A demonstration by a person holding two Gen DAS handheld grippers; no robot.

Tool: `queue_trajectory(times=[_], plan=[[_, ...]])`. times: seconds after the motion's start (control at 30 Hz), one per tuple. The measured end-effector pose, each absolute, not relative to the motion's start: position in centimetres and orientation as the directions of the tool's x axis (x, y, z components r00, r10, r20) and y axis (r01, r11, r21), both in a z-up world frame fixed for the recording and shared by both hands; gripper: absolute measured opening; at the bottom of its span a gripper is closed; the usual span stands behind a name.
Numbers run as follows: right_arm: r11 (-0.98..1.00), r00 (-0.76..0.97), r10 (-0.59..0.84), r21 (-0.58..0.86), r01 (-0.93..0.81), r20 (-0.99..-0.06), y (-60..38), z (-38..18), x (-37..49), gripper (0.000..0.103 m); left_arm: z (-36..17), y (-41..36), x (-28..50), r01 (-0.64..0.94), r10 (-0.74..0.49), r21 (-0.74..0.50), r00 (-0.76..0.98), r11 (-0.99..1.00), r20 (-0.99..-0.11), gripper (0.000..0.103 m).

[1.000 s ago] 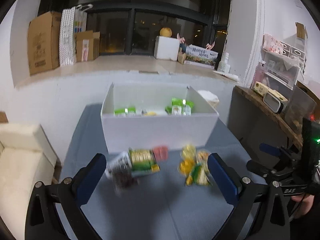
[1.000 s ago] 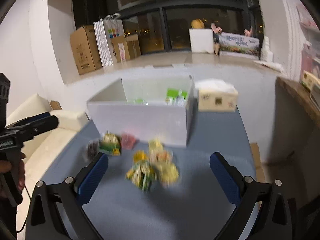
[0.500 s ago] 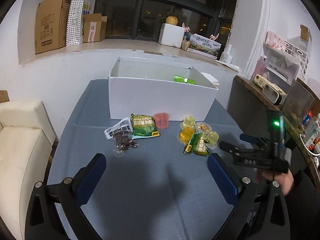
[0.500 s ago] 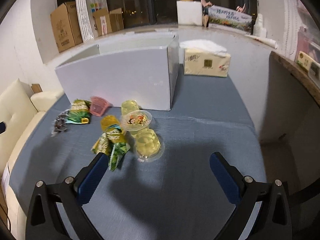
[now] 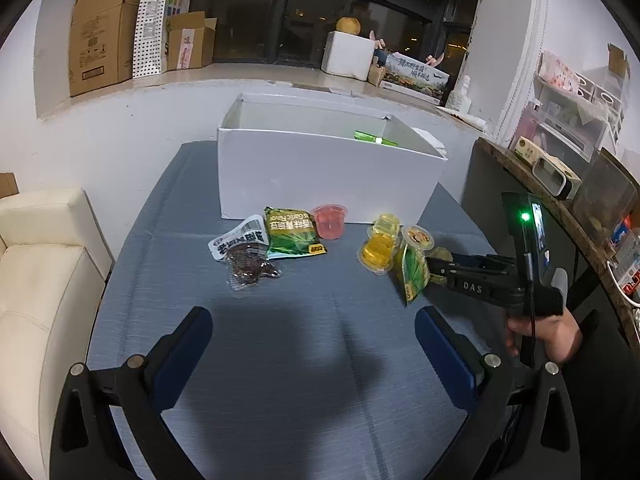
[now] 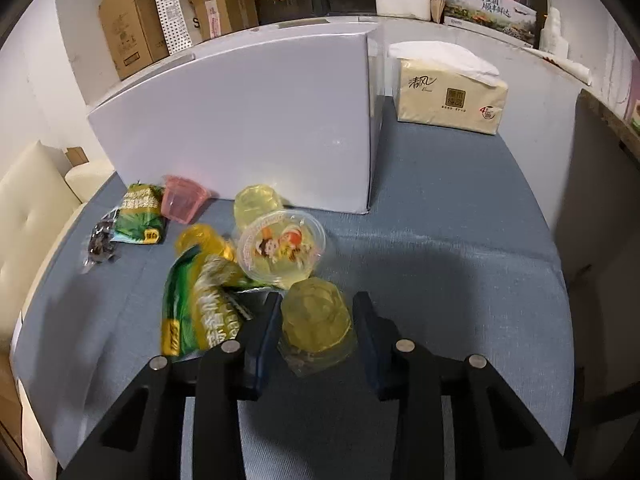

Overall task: Organize snacks
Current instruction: 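Grasp the yellow octagonal jelly cup with the right tool, then grasp the green garlic-flavour snack bag with the left tool while the right tool holds its cup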

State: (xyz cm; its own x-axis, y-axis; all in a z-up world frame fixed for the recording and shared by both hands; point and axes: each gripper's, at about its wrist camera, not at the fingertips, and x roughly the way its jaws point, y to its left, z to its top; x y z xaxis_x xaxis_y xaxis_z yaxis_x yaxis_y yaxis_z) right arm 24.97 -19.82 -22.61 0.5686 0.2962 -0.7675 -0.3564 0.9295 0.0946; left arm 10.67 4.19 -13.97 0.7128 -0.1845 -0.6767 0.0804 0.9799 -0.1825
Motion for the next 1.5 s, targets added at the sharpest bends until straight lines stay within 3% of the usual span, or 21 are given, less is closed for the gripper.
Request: queue_trajectory(times=[0.63,1.03,1.07,1.1,1.13,1.5], plan=[[0.942,0.682,0.304,0.105,-0.317,-0.665,-26.0,-17.2,17.5,0.037,-16.1,-4.8,15.8,0.213,-0.274,-0.175,0.652,0.961,-0.707,0.103],[0.953,0.722,0.291,0.127,-0.274,-0.627,-30.5,-15.7,13.5,0.037,-20.6,-9.8,21.3,0.179,-0.214,-0.132,0.598,0.975,-0.772,0.102],[0.954,0.723,0.291,0.13,-0.27,-0.627,-30.7,-15.7,13.4,0.037,-20.8,-10.0,21.4,0.183,-0.203,-0.114,0.597,0.976,-0.776,0.096],[0.954,0.723,0.291,0.135,-0.268,-0.627,-30.9,-15.8,13.4,0.037,-20.9,-10.1,21.5,0.186,-0.197,-0.104,0.596,0.977,-0.778,0.078],[0.954,0.723,0.291,0.139,-0.265,-0.627,-31.0,-15.9,13.4,0.037,-21.1,-10.3,21.6,0.187,-0.188,-0.094,0.591,0.978,-0.784,0.071],[0.948,0.718,0.31,0.147,-0.282,-0.623,-30.1,-15.9,13.4,0.037,-18.7,-9.0,19.4,0.229,-0.234,-0.11,0.634,0.967,-0.737,0.068]])
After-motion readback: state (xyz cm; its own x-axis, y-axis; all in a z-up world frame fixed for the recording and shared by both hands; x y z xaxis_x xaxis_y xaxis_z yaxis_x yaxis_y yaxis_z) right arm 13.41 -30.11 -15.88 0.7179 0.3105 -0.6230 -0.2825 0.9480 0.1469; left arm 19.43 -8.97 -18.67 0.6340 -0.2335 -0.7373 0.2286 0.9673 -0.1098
